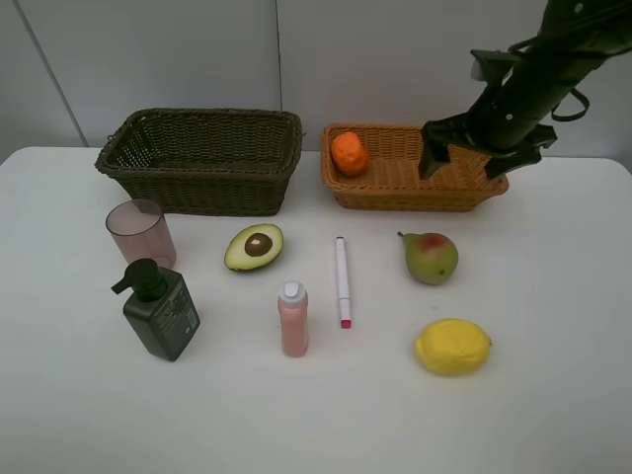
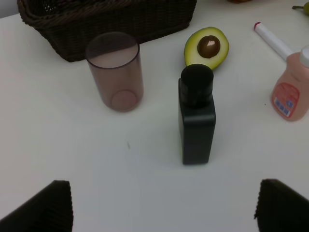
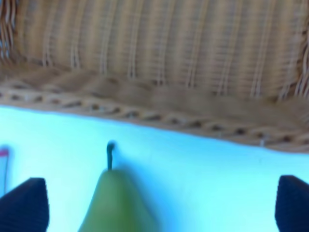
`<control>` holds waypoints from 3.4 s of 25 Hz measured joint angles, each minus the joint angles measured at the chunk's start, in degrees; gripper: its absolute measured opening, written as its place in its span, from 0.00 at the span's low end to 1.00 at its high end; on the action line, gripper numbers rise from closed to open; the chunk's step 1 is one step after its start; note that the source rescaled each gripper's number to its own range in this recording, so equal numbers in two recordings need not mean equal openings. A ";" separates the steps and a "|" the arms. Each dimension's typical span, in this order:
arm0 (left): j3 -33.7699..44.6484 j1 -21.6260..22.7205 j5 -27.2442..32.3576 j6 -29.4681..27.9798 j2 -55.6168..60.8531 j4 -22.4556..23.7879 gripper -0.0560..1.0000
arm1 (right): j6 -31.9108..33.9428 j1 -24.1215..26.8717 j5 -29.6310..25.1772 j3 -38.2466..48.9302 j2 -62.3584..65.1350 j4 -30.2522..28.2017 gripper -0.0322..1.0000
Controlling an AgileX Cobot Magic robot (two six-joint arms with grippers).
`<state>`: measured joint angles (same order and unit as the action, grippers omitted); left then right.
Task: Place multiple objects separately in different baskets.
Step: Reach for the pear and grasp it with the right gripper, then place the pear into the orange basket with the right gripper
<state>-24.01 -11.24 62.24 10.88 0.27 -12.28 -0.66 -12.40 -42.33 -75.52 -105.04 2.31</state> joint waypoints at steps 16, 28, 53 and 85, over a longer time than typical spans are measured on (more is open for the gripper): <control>0.00 0.00 0.00 0.00 0.00 0.00 1.00 | 0.00 -4.98 -4.30 0.00 -8.20 -0.13 0.99; 0.00 0.00 0.00 0.00 0.00 0.00 1.00 | 0.00 -4.98 -8.10 0.00 -13.84 -0.10 0.99; 0.00 0.00 0.00 0.00 0.00 0.00 1.00 | 0.00 -4.98 -10.01 0.00 -14.40 -0.03 0.69; 0.00 0.00 0.00 0.00 0.00 0.00 1.00 | -0.29 -4.98 -26.99 -24.87 -10.45 -2.31 0.69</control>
<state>-24.01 -11.24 62.24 10.88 0.27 -12.28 -0.95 -17.37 -69.32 -100.39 -115.50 0.00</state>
